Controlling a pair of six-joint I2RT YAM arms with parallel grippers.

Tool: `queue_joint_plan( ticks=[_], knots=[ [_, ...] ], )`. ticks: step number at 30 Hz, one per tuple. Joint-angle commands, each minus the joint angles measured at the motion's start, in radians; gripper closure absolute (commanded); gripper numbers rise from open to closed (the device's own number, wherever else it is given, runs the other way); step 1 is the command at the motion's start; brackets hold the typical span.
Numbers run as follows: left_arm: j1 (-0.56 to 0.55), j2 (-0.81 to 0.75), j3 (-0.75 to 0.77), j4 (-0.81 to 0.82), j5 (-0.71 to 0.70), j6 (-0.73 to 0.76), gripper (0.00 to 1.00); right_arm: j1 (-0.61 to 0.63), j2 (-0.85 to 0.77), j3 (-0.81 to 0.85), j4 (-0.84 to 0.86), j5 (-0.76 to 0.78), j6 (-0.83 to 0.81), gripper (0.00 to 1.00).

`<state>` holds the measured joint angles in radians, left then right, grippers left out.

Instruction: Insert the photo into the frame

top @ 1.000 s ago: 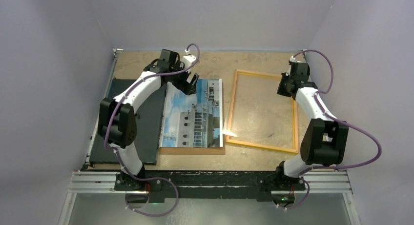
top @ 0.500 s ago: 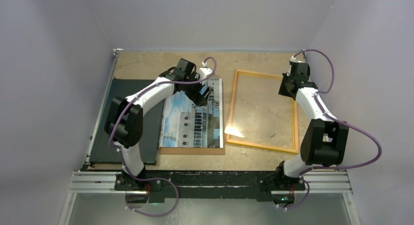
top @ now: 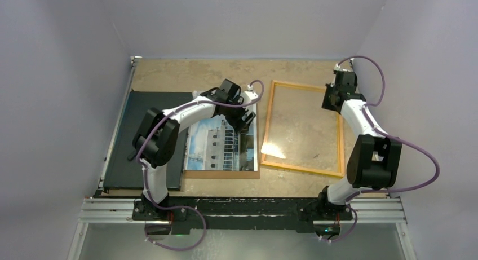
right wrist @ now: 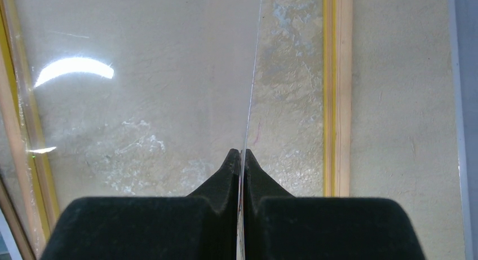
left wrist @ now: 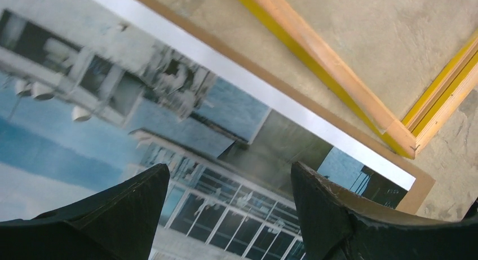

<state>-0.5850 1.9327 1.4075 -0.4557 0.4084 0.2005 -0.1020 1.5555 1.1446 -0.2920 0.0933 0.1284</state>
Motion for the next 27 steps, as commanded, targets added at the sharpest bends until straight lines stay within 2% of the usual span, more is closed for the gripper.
queue_joint_plan(
  ticks=[1,8,18,27],
  knots=[
    [-0.056,0.027,-0.012,0.073,0.013,-0.01,0.24,-0.001,0.013,0.034,0.001,0.038,-0.058,1.0],
    [-0.087,0.049,0.002,0.091,0.026,-0.025,0.29,-0.001,0.028,0.032,0.016,0.006,-0.078,1.0],
    [-0.125,0.073,-0.008,0.137,0.062,-0.046,0.38,-0.001,0.026,-0.004,0.038,-0.147,-0.044,0.96],
    [-0.138,0.097,-0.004,0.141,0.065,-0.056,0.42,-0.001,0.002,-0.034,0.047,-0.163,-0.009,0.96]
  ],
)
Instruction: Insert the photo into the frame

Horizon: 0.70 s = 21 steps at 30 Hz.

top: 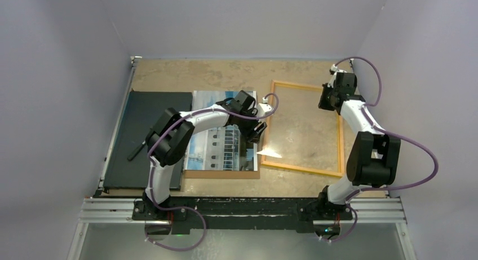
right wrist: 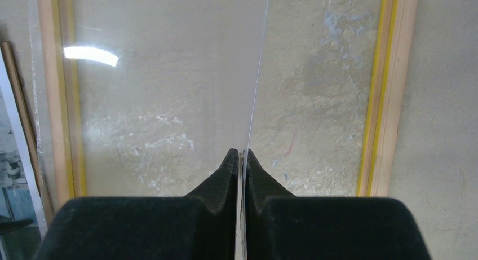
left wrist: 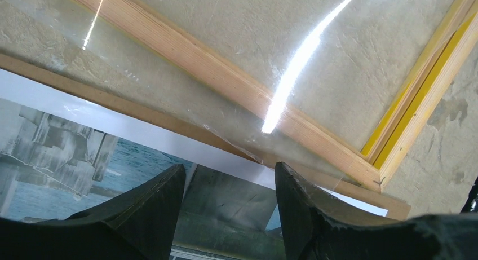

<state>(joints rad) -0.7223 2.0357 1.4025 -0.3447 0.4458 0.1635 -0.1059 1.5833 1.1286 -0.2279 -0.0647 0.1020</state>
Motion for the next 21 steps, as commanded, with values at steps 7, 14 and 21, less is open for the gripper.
queue_joint_plan(
  ticks=[7,14,21],
  knots=[
    [0.0,-0.021,0.022,0.023,0.073,-0.065,0.33,-0.017,-0.114,-0.004,-0.014,0.024,0.11,1.0],
    [0.001,-0.012,0.038,0.087,0.044,-0.199,0.2,-0.055,-0.253,0.029,-0.014,0.047,0.169,1.0],
    [-0.001,0.043,0.073,0.14,0.025,-0.281,0.21,-0.065,-0.332,0.053,-0.028,0.051,0.206,1.0]
  ],
)
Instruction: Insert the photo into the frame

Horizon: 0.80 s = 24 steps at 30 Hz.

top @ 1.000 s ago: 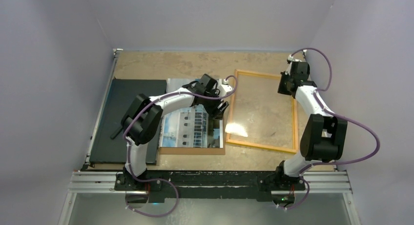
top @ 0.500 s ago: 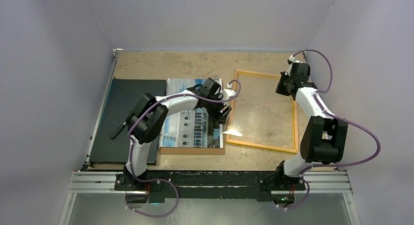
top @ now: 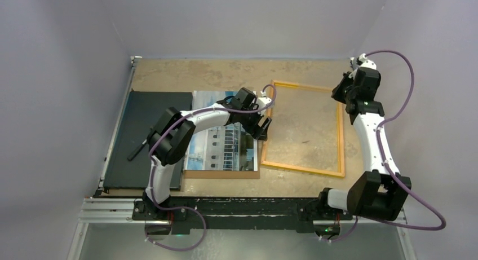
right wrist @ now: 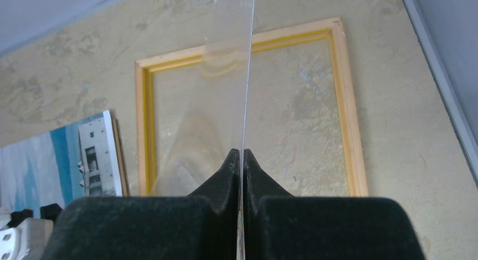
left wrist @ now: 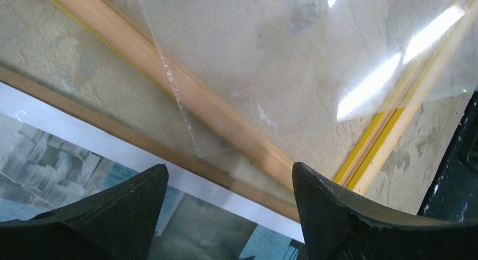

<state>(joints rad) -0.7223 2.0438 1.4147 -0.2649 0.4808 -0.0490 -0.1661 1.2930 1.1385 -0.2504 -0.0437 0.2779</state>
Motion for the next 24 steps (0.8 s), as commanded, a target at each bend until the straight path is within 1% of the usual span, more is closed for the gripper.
queue_joint_plan(
  ticks=[1,8,12,16,22,24],
  knots=[
    [-0.001,0.05,0.074,0.06,-0.012,-0.074,0.22,-0.007,-0.052,0.05,-0.007,0.035,0.037,1.0],
    [-0.006,0.093,0.102,0.073,-0.059,-0.092,0.23,-0.01,-0.147,0.126,-0.018,0.109,0.108,1.0],
    [-0.02,0.1,0.098,0.067,-0.081,-0.085,0.23,-0.01,-0.202,0.173,-0.018,0.184,0.143,1.0],
    [-0.036,0.103,0.098,0.068,-0.12,-0.075,0.26,-0.01,-0.237,0.2,-0.005,0.192,0.168,1.0],
    [-0.053,0.133,0.125,0.064,-0.179,-0.074,0.36,-0.011,-0.259,0.213,0.002,0.16,0.177,1.0],
    [-0.062,0.144,0.135,0.062,-0.2,-0.075,0.44,-0.01,-0.271,0.208,0.005,0.165,0.175,1.0]
  ],
)
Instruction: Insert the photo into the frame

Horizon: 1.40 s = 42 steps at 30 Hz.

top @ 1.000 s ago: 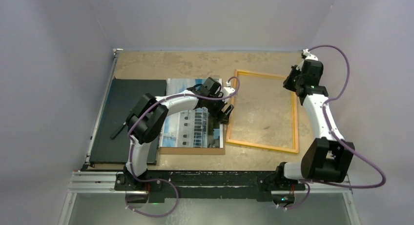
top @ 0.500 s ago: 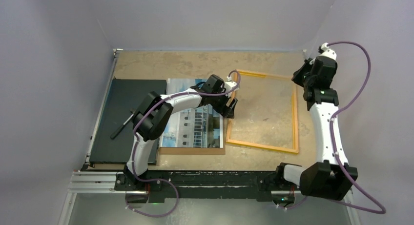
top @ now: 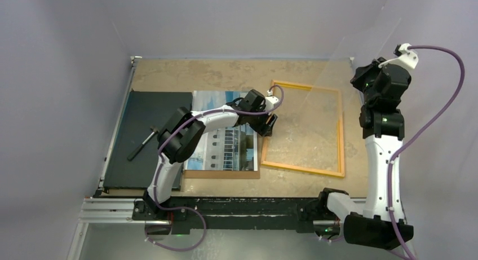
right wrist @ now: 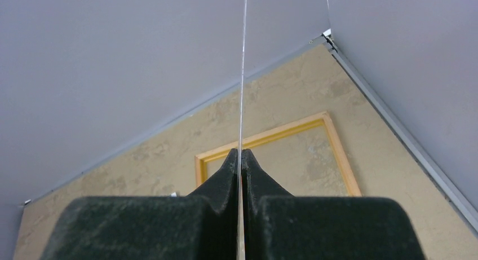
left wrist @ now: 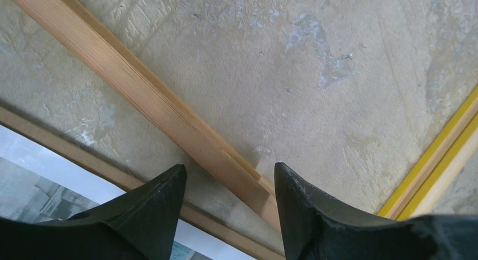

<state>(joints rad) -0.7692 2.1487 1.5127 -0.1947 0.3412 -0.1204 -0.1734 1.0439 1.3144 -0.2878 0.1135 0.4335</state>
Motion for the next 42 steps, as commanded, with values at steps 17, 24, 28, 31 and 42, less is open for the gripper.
queue_joint_plan(
  ticks=[17,24,28,31,42],
  knots=[
    [-0.049,0.045,0.193,-0.039,-0.217,-0.075,1.0,-0.003,-0.058,0.022,0.044,0.061,-0.001,1.0],
    [-0.049,0.024,0.236,-0.063,-0.269,-0.093,1.0,-0.003,-0.058,0.032,0.041,0.081,-0.006,1.0],
    [-0.049,0.004,0.268,-0.096,-0.283,-0.107,1.0,-0.003,-0.052,0.038,0.046,0.068,-0.001,1.0],
    [-0.047,-0.003,0.286,-0.103,-0.239,-0.134,1.0,-0.003,-0.045,0.058,0.045,0.075,-0.004,1.0],
    [-0.042,0.038,0.271,-0.023,-0.086,-0.342,1.0,-0.003,-0.051,0.072,0.039,0.081,-0.011,1.0]
  ],
)
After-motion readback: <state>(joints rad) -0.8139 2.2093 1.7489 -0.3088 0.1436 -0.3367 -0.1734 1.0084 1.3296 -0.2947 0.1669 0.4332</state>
